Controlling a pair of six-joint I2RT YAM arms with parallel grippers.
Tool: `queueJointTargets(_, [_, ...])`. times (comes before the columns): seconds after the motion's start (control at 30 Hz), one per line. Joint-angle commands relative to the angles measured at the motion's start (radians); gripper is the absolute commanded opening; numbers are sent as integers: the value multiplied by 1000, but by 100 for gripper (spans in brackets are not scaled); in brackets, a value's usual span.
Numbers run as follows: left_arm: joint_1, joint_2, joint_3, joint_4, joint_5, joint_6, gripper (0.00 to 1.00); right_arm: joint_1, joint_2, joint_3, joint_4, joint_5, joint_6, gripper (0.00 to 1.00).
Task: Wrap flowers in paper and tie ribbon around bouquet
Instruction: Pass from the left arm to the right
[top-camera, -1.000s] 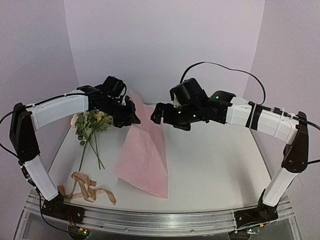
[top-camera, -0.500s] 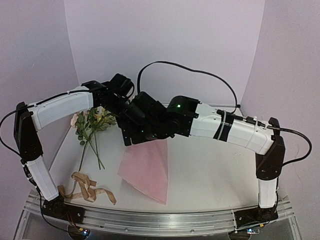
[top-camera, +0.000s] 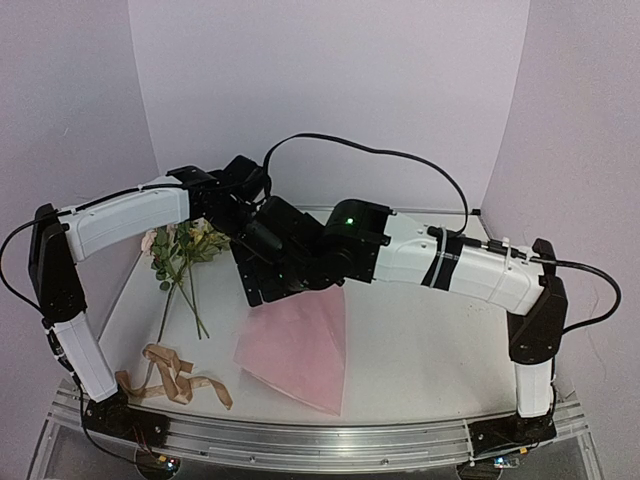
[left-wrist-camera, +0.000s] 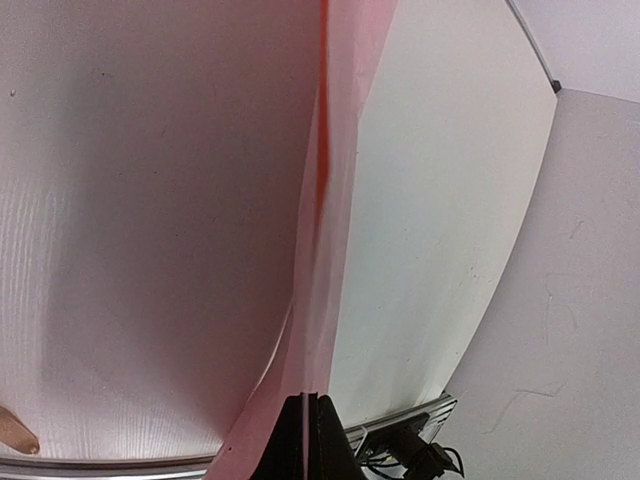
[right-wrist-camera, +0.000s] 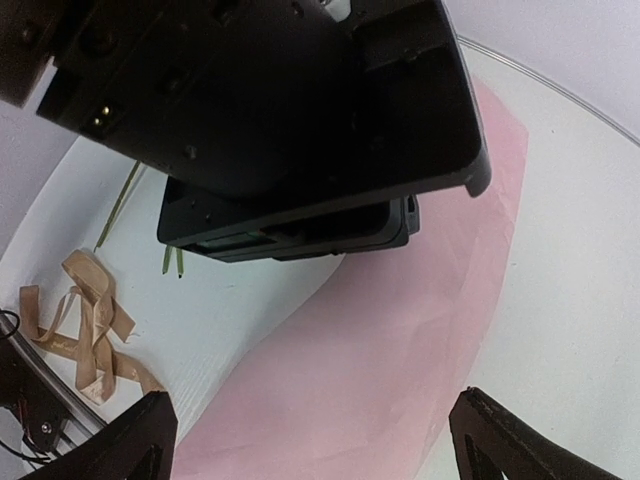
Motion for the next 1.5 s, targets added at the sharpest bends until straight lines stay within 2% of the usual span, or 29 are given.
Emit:
queueJointTargets(0.0, [-5, -57, -20, -18, 12, 39, 0, -1, 17, 28, -6, -34, -37, 98])
queueJointTargets(0.2, [-8, -67, -5, -58, 18, 91, 0, -1, 27, 32, 0, -75, -63, 98])
queueJointTargets(0.37, [-7, -87, 4, -58, -2, 98, 0, 3, -34, -69, 6, -66, -40, 98])
queueJointTargets(0.67, [9, -18, 18, -100, 32, 106, 0, 123, -377, -609, 244, 72, -34, 98])
queueJointTargets(0.83, [9, 0, 37, -128, 27, 108, 0, 255, -404, -784, 310, 131, 3, 98])
queueJointTargets(1.07, [9, -2, 16, -138, 20, 105, 0, 372, -290, -793, 313, 188, 48, 98])
queueJointTargets(1.47, [8, -14, 9, -153, 3, 97, 0, 433, -170, -682, 284, 258, 51, 98])
